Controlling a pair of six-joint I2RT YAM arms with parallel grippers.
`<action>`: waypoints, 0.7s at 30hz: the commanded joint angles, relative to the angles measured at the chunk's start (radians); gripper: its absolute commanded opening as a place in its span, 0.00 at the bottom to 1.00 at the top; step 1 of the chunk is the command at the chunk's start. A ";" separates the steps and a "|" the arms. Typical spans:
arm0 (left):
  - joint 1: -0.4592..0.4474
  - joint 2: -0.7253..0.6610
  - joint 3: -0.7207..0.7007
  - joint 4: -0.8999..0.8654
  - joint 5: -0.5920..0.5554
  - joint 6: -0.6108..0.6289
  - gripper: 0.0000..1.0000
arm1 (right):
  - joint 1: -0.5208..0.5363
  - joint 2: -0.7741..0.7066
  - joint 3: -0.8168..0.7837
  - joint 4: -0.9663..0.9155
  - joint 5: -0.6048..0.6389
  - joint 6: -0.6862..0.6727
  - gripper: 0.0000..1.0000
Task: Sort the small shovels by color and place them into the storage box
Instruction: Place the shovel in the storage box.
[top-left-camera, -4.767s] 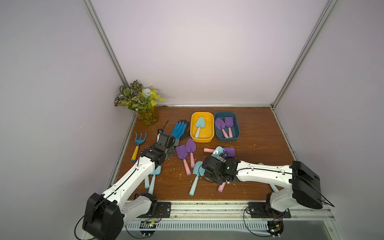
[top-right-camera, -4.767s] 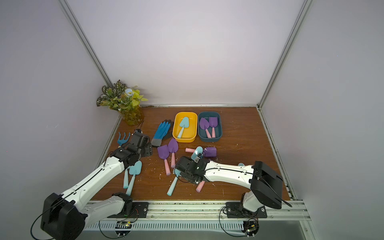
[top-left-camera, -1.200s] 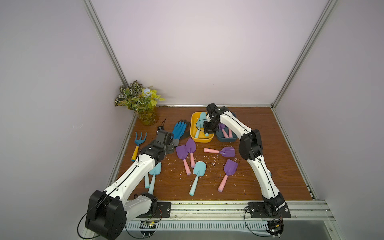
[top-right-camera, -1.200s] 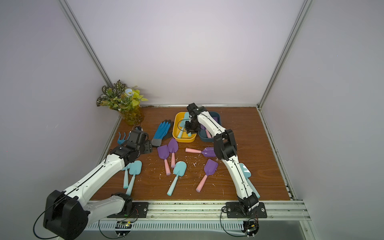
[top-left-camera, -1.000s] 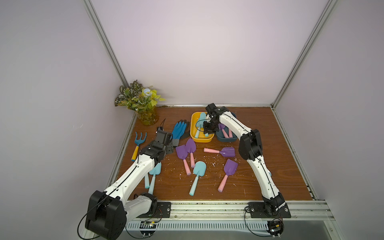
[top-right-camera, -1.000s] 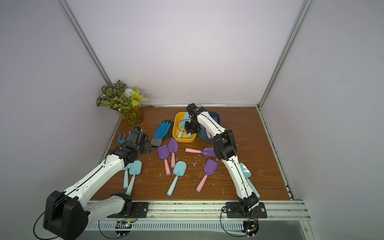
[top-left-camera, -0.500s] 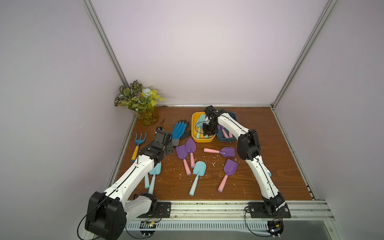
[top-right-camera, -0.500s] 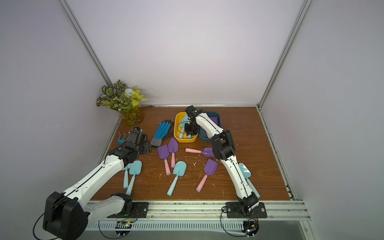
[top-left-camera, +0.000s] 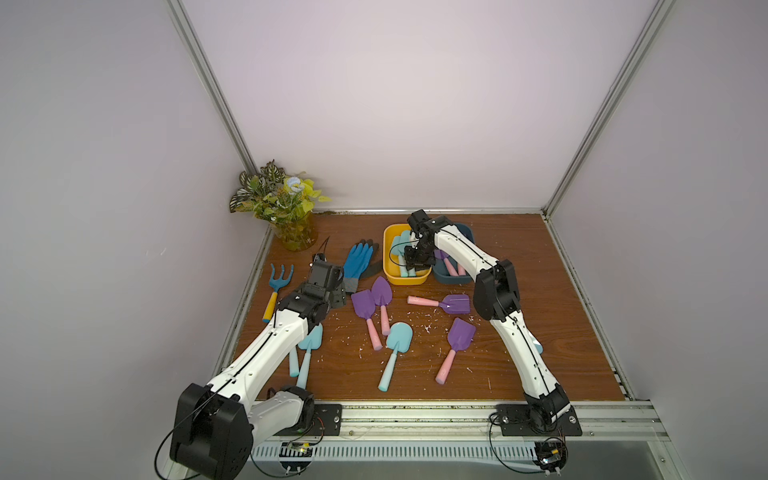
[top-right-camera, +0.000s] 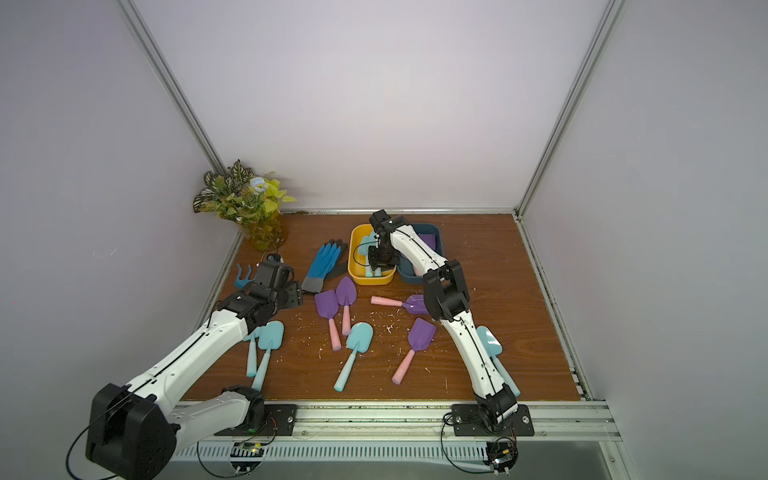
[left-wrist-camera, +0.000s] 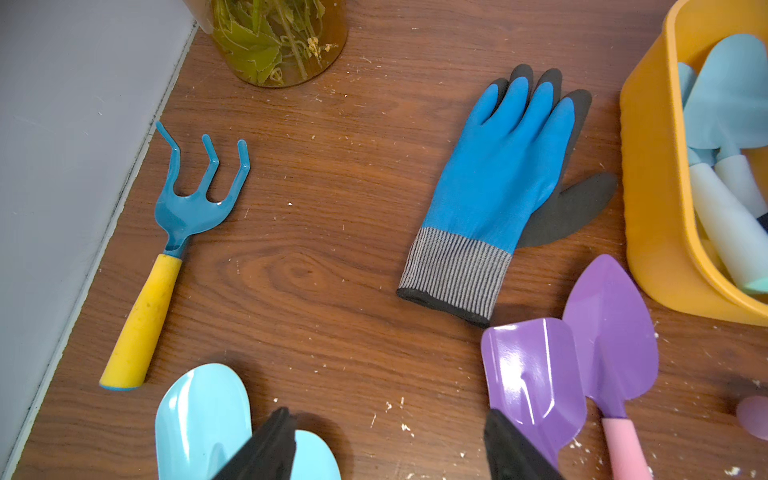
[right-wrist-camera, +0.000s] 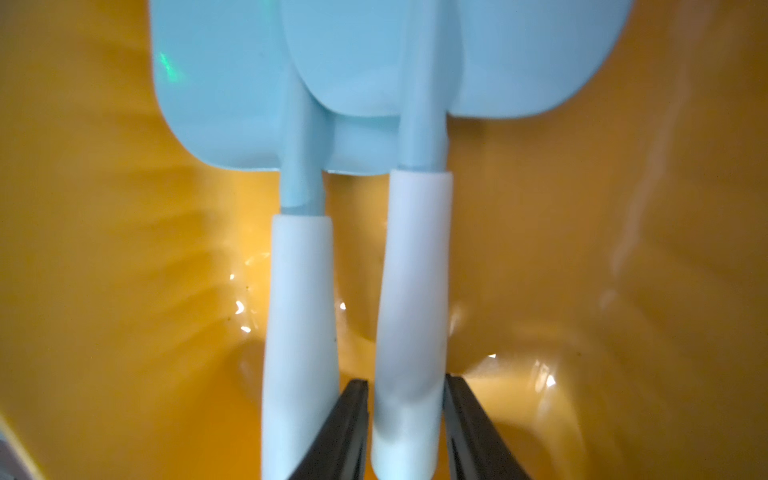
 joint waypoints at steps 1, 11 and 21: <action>0.016 -0.015 -0.008 0.007 0.004 0.010 0.74 | 0.003 -0.020 0.041 -0.028 0.023 -0.012 0.39; 0.019 -0.028 -0.011 0.008 0.000 0.003 0.74 | 0.005 -0.109 0.080 -0.029 0.079 0.004 0.43; 0.019 -0.044 -0.017 0.010 -0.004 -0.002 0.74 | 0.050 -0.439 -0.173 0.106 0.201 -0.012 0.46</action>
